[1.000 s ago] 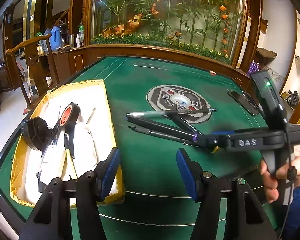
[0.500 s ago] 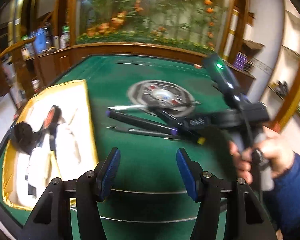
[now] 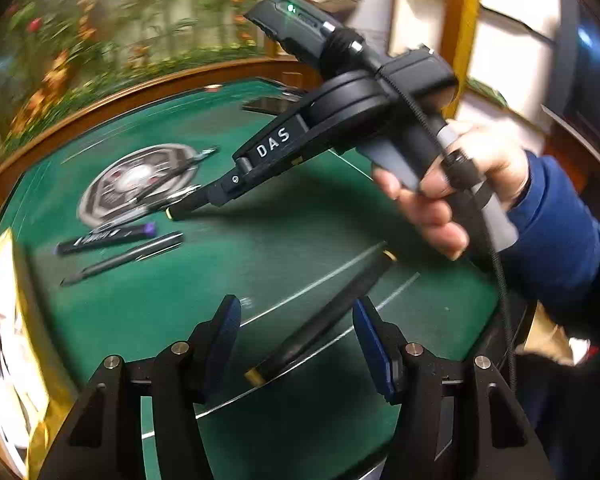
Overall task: Organize rigid objects
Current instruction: 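Grasp a gold-capped black marker with the right gripper while the left gripper grasps a black marker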
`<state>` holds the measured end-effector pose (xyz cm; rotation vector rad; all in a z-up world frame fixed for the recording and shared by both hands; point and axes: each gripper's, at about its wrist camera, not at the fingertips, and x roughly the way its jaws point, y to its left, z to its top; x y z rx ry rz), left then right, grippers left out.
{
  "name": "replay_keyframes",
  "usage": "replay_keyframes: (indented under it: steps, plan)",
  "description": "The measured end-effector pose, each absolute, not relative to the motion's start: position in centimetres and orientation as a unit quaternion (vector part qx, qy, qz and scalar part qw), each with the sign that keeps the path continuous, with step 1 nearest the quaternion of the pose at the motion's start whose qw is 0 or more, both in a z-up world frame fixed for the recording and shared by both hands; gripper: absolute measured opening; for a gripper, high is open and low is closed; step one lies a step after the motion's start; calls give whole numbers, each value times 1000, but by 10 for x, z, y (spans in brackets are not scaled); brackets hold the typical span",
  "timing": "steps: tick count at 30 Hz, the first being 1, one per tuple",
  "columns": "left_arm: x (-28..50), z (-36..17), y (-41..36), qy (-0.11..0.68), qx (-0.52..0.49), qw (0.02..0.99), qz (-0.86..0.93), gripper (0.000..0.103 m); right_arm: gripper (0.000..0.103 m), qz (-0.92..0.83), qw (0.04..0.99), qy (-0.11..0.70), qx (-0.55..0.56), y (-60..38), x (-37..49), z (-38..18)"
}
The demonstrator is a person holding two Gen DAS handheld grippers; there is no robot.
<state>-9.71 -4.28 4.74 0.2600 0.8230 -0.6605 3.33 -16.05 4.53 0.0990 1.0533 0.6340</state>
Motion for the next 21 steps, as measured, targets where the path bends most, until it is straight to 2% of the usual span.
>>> replay_keyframes:
  steps: [6,7,8,9,11,21]
  plan:
    - [-93,31,-79,412,195,827,-329,61,14,295,811,495,104,-208,22,36]
    - [-92,28,-83,415,203,825,-326,56,14,295,810,495,110,-213,21,35]
    - [-90,24,-87,422,211,822,-320,30,14,293,811,493,113,-217,20,35]
    - [-87,20,-91,429,217,822,-307,27,14,292,813,491,116,-219,20,35]
    - [-89,18,-90,430,213,827,-293,15,14,292,814,486,122,-222,21,36]
    - [-64,15,-36,465,130,858,-178,15,14,279,824,490,63,-206,15,28]
